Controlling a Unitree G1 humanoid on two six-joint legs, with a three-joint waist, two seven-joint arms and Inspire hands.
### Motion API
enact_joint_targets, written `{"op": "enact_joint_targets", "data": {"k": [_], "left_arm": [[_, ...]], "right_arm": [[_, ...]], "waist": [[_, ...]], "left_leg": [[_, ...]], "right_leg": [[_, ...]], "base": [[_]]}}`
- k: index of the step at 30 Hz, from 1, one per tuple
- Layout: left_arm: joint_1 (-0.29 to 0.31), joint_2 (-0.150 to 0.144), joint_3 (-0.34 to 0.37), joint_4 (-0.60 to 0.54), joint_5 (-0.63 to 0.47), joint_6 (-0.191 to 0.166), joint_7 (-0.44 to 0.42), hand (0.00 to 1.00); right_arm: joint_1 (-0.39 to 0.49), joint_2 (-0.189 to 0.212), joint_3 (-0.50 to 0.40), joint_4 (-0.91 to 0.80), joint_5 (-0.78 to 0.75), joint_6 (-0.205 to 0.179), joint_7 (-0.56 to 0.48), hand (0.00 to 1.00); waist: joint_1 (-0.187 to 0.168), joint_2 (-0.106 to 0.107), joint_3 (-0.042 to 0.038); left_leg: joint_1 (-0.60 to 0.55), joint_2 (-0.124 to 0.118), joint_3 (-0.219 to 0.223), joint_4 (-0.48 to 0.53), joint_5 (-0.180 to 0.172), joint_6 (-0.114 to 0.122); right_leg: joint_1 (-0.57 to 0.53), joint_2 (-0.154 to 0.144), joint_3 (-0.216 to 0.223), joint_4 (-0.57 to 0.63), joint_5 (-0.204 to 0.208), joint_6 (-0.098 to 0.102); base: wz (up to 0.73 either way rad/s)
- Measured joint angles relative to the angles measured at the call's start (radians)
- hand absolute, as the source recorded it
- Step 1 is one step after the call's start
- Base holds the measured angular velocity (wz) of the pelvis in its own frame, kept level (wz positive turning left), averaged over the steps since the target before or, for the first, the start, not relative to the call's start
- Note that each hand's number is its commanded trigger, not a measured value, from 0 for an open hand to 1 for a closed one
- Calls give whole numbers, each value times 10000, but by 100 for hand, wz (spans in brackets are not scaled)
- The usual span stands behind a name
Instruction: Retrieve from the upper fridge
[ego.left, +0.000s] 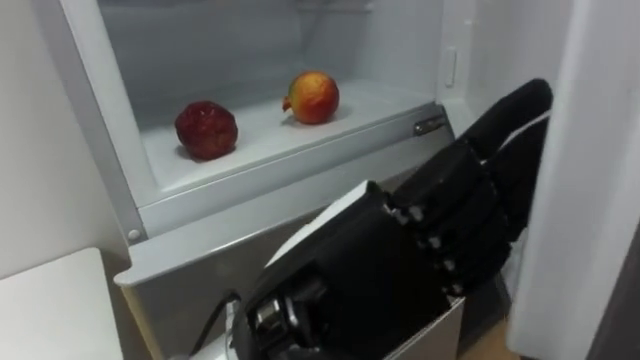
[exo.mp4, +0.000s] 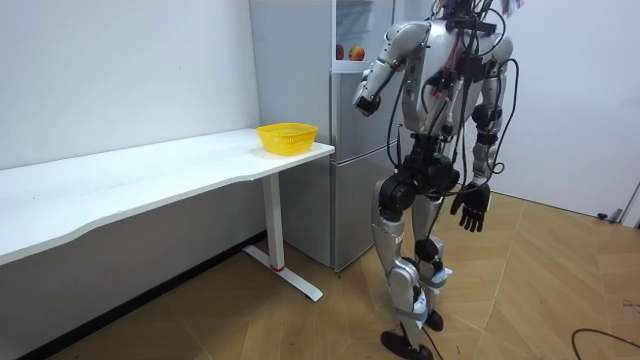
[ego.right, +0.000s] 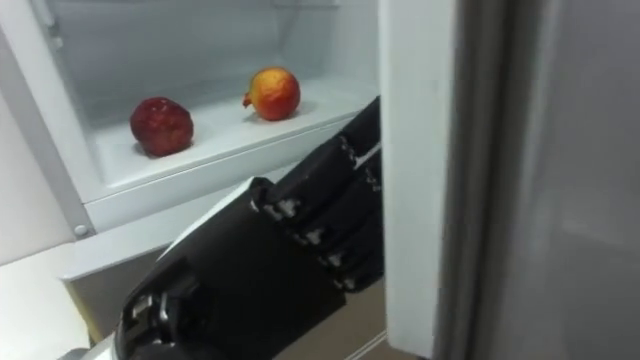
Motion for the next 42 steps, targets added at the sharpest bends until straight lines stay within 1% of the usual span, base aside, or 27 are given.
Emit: {"op": "enact_joint_targets", "data": {"k": [3,8,10,11,14,16,20,24,27,31,33,34,36,39,42], "left_arm": [[-327,17,-93,208,5,0,-12,0],[-528,50,-199,482,6,3,-64,0],[-629,78,-200,534,23,4,-31,0],[-685,87,-201,537,23,4,8,0],[-875,99,-215,552,20,6,35,0],[-977,142,-219,570,20,7,118,0],[-1366,132,-241,790,21,7,217,0],[-1421,128,-276,848,18,6,334,0],[-1453,66,-384,953,13,4,403,0],[-1455,70,-441,986,14,5,441,0],[-1457,67,-441,1003,14,4,500,0],[-1458,64,-441,1014,14,4,511,0],[-1582,33,-472,1179,17,2,526,0],[-1871,46,-560,1384,17,2,597,0],[-1960,43,-589,1493,30,2,598,0]], "right_arm": [[-12,-95,-3,2,-46,1,16,0],[-6,-125,-9,-15,-84,10,38,0],[13,-145,-46,-46,-77,25,103,0],[23,-155,-162,-63,-62,24,134,0],[45,-162,-401,-96,-28,23,106,0],[46,-170,-401,-94,-22,23,63,0],[35,-178,-407,-79,-29,18,-29,0],[38,-182,-481,-93,-45,15,-47,0],[39,-185,-595,-93,-43,17,-86,0],[35,-187,-772,-99,-45,15,-123,0],[34,-191,-774,-99,-65,13,-119,0],[36,-193,-774,-99,-69,11,-118,0],[46,-225,-784,-95,-66,-5,-94,0],[48,-322,-786,-93,-70,-13,-20,0],[39,-377,-786,-94,-78,-12,2,0]], "waist": [[5,68,11],[-69,66,11],[-131,68,10],[-223,73,6],[-264,98,-14],[-296,107,-20],[-386,104,-18],[-548,103,-17],[-559,103,-17],[-644,104,-18],[-786,105,-18],[-797,106,-19],[-848,113,-22],[-911,121,-19],[-1012,128,-16]], "left_leg": [[33,3,-1,-1,0,0],[41,18,17,-2,0,0],[28,17,2,2,0,0],[30,16,5,5,0,0],[9,22,-1,5,0,0],[12,25,-5,5,0,0],[2,27,-8,5,-1,-1],[2,27,-7,4,-1,-1],[13,18,17,4,-2,-2],[22,15,22,6,-2,-2],[21,17,41,6,-2,-2],[22,19,67,6,-2,-2],[33,27,277,7,-2,-2],[42,23,288,8,-2,-2],[51,25,295,8,-2,-2]], "right_leg": [[-1,32,123,17,2,-3],[-13,93,297,17,12,-20],[-26,102,316,-10,12,-22],[-51,102,311,-16,11,-22],[-158,113,357,15,19,-33],[-151,114,357,28,23,-38],[-155,112,354,40,24,-39],[-159,114,368,29,24,-40],[-173,124,444,30,24,-39],[-179,137,506,40,25,-38],[-178,135,484,34,25,-38],[-175,135,491,34,25,-38],[-175,137,520,51,27,-38],[-176,135,536,68,27,-37],[-173,141,551,74,27,-37]], "base": [[-11],[-10],[0],[0],[-8],[-3],[0],[0],[-5],[-5],[0],[-3],[-5],[-1],[0]]}}
